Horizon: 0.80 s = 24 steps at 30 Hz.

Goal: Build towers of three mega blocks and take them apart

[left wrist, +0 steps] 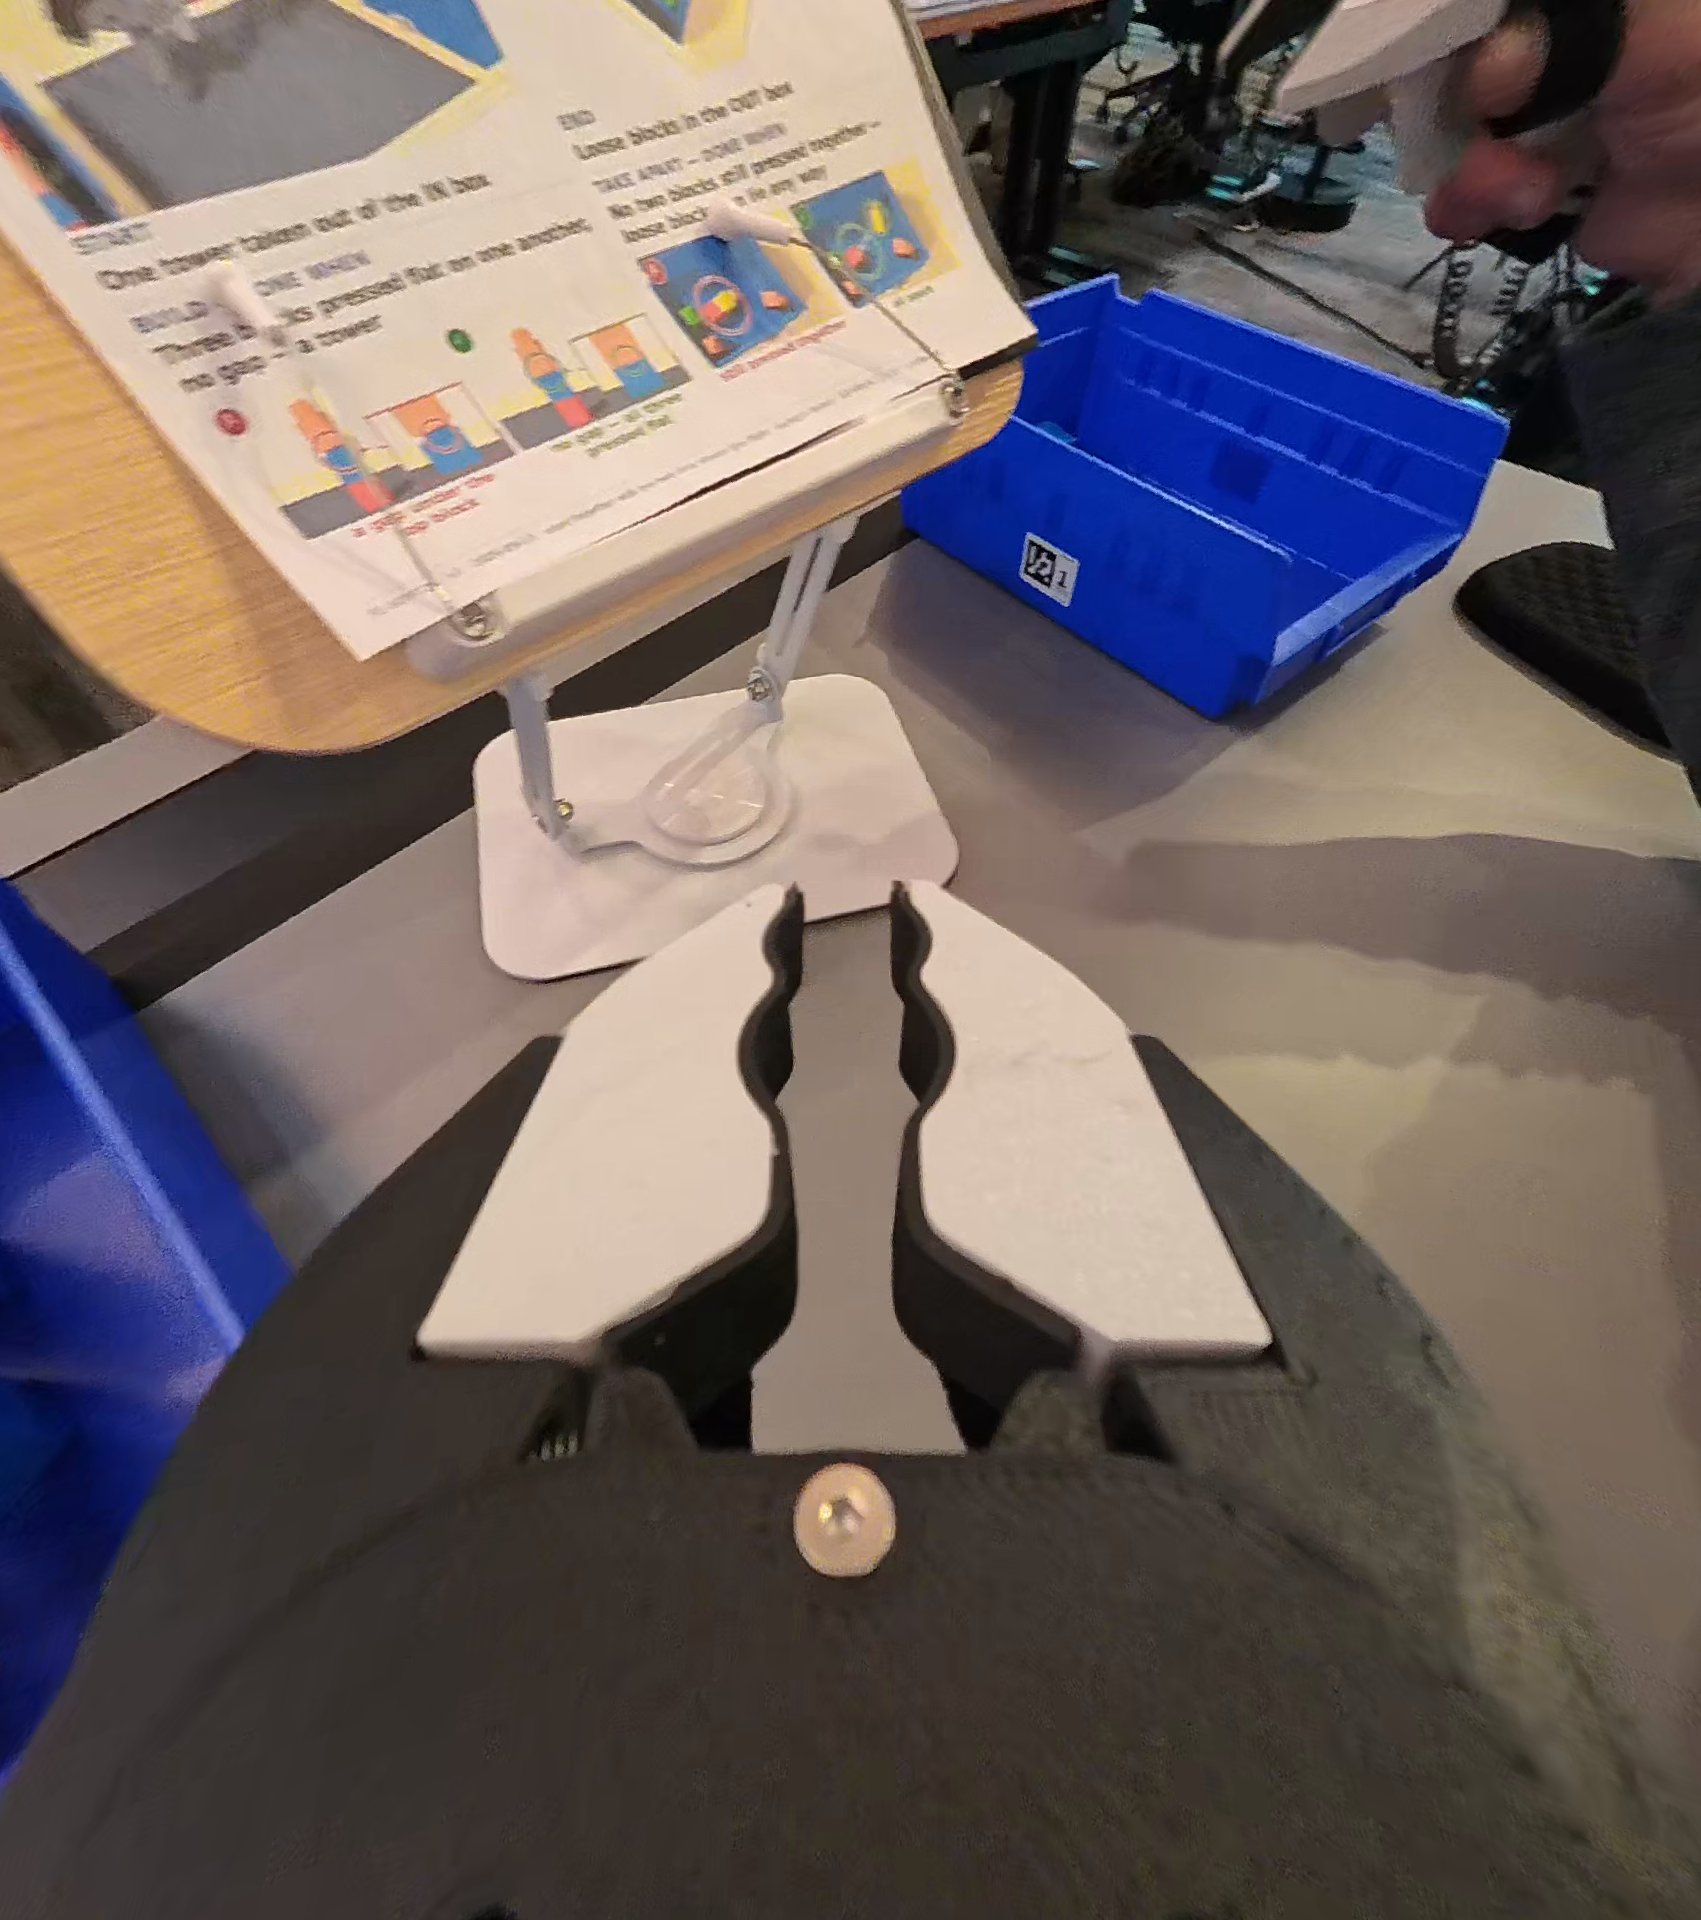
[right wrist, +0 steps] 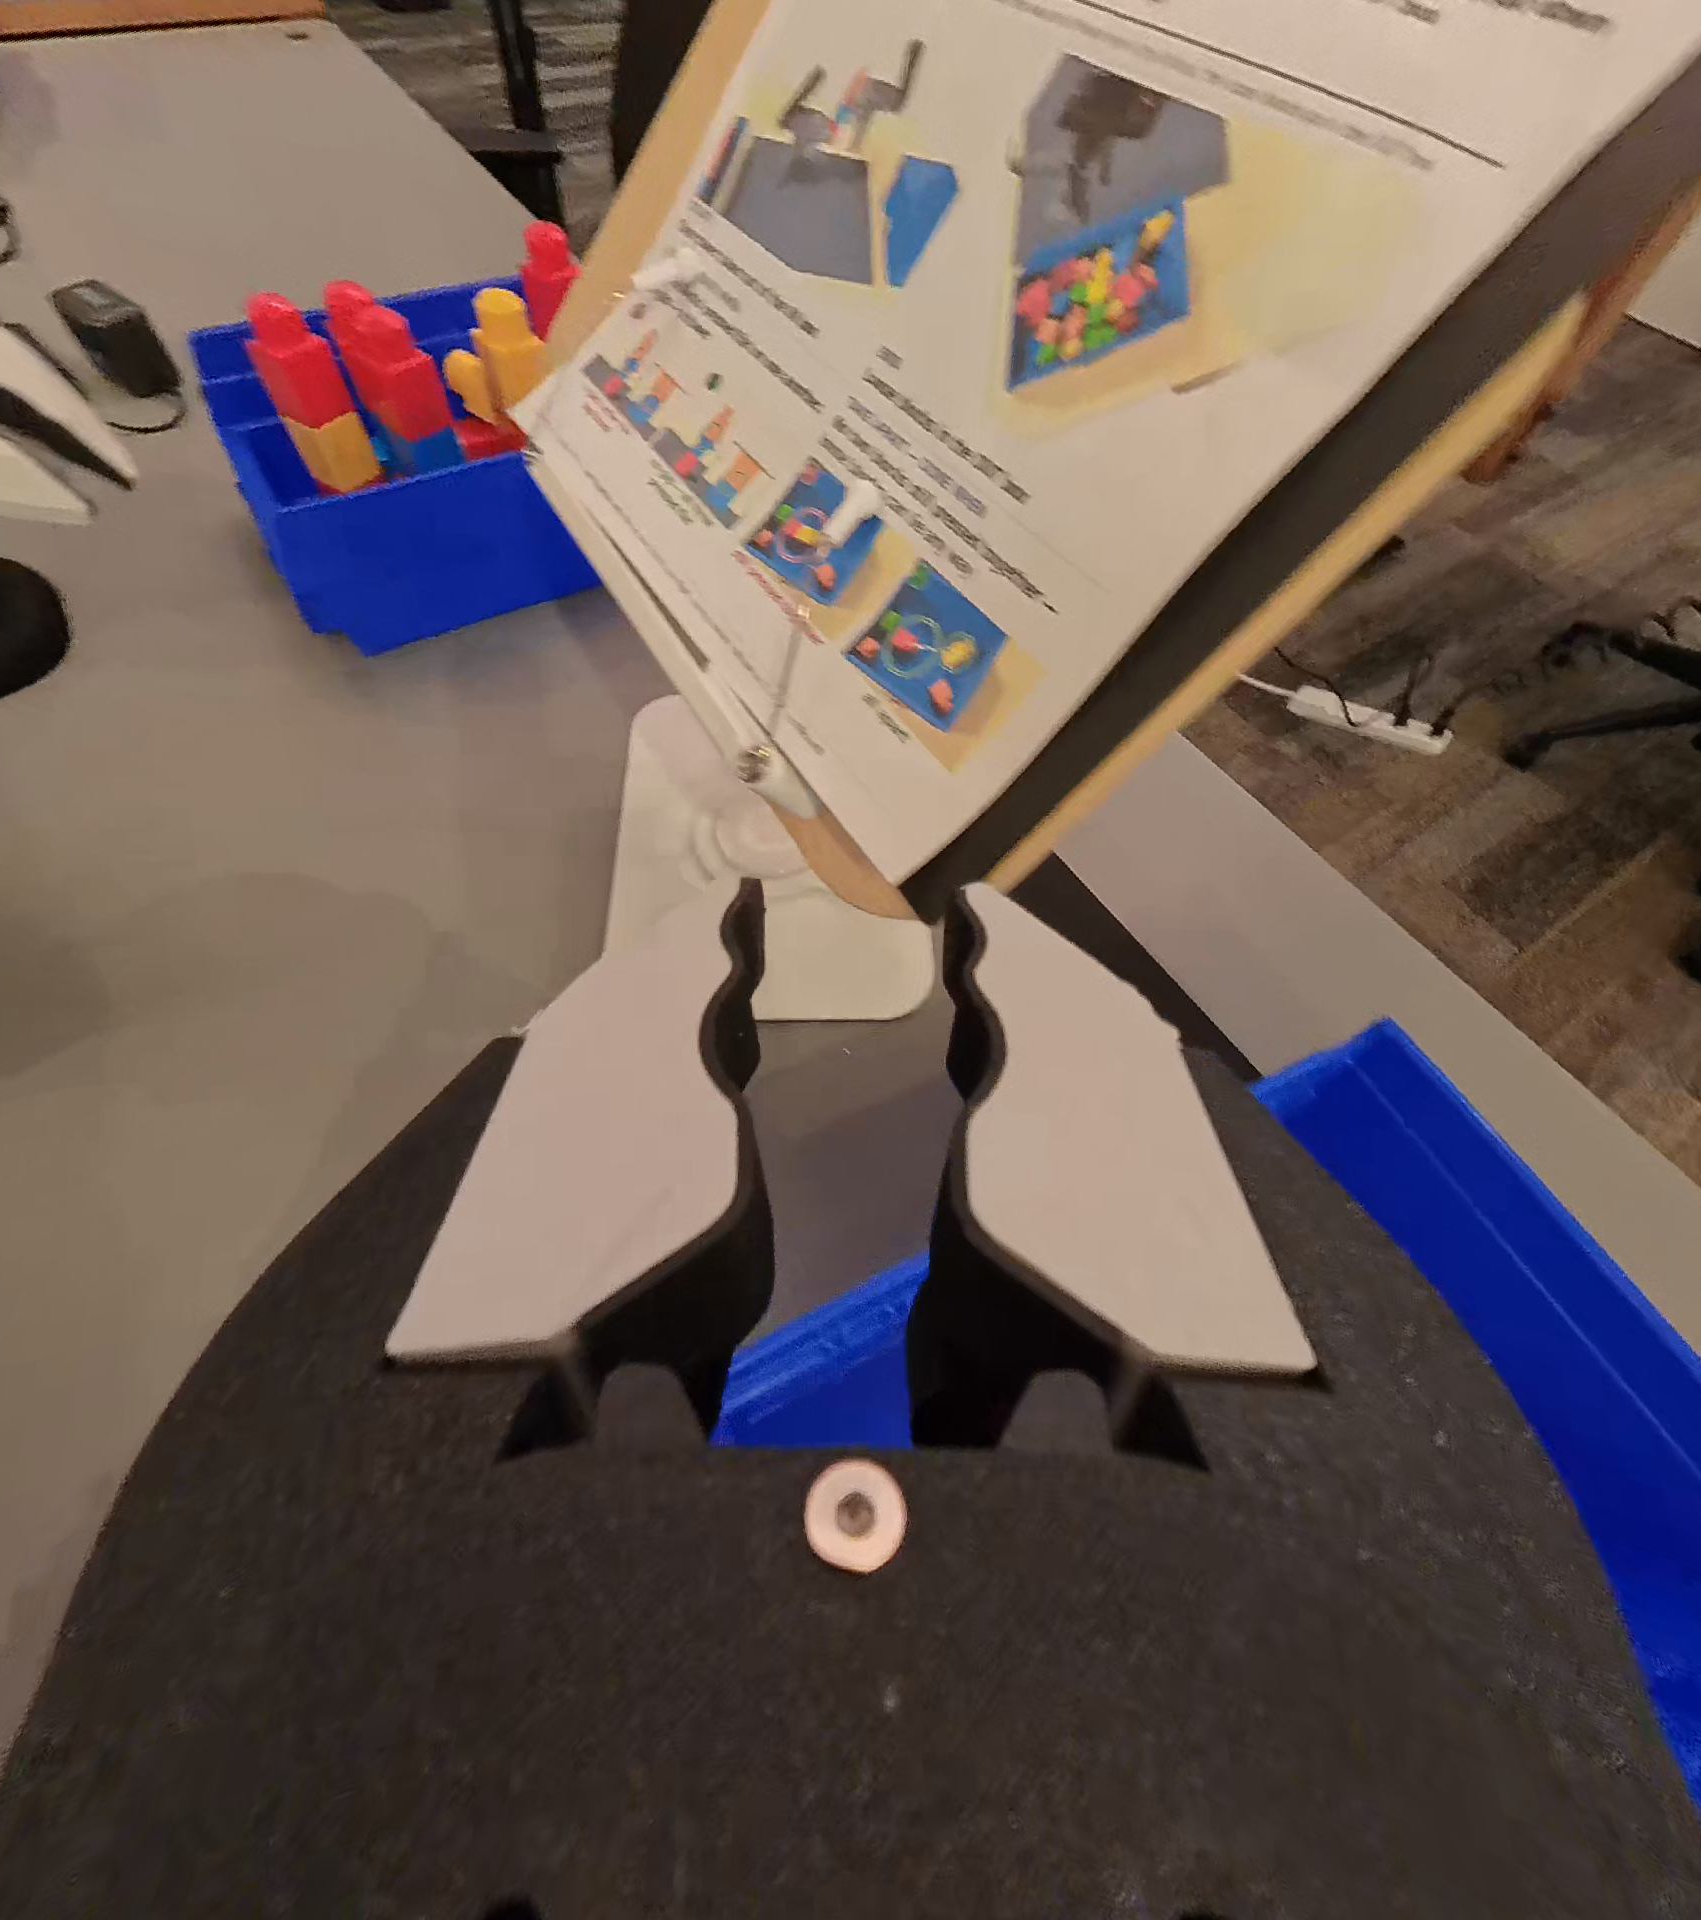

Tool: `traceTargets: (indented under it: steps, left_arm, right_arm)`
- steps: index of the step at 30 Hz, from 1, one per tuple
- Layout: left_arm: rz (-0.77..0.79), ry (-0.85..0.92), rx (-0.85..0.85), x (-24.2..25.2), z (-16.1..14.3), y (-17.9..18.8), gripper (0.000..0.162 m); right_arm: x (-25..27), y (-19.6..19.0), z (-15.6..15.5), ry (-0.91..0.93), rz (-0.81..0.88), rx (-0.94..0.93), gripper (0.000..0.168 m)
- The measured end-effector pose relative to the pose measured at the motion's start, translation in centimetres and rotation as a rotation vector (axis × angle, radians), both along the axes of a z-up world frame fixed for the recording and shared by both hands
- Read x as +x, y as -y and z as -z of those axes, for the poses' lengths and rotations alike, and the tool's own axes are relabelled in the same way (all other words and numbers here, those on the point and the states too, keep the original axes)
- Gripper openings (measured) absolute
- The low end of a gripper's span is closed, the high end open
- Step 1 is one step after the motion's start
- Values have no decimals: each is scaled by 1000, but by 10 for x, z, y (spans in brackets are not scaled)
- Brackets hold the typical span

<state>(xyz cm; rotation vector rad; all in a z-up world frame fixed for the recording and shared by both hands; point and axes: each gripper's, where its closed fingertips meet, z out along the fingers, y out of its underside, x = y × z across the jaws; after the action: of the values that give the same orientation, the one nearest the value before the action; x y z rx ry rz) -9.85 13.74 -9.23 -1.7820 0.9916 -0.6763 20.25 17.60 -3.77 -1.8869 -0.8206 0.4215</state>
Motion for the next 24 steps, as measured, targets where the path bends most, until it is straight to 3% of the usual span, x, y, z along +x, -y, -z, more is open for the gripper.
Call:
traceTargets:
  steps: [7,11,24]
  left_arm:
    - [-145,40,-3,-49,6,-6,22]
    - [-247,-34,32,-84,17,-15,28]
    - [-603,-132,136,-202,25,-67,54]
  right_arm:
    - [-58,22,2,19,-210,-4,31]
    - [-88,29,13,30,-302,-31,31]
    - [-128,37,41,92,-417,-92,31]
